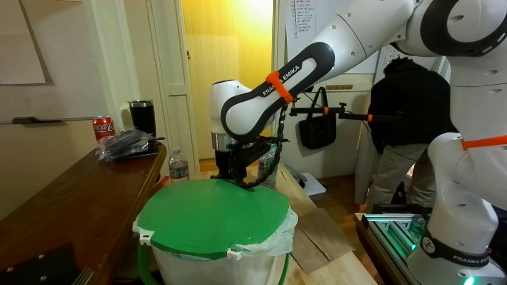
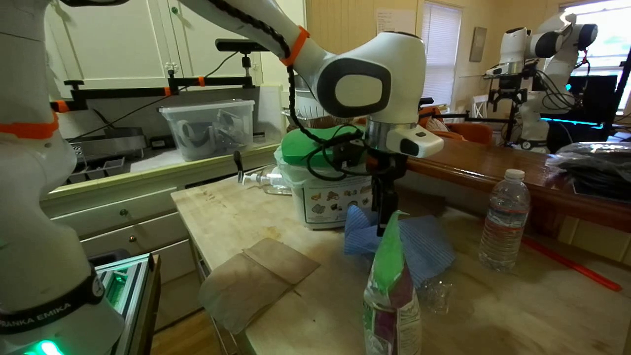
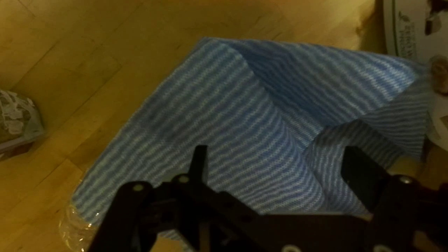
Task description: Move the blue paper towel to the left
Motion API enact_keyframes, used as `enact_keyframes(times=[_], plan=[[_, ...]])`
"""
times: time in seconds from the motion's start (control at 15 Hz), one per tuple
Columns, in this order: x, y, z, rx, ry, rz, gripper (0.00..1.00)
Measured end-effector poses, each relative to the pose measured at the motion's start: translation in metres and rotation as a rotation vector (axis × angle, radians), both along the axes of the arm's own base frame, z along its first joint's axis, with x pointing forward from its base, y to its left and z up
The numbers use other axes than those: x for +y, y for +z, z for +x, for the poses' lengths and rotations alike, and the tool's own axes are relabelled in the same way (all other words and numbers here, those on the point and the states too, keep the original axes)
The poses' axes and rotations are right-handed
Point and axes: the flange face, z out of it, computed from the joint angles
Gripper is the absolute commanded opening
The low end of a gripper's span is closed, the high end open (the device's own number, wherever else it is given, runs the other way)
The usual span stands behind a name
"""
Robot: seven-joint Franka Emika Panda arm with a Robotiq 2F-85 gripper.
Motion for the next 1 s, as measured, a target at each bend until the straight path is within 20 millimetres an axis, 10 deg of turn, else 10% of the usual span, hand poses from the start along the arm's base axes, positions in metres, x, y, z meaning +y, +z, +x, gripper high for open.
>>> enact_keyframes(times=[0.67, 1.0], plan=[[-0.008, -0.025, -0.002, 0.045, -0.030, -0.031, 0.02], [-0.011, -0.014, -0.003, 0.046, -0.101, -0.018, 0.00]])
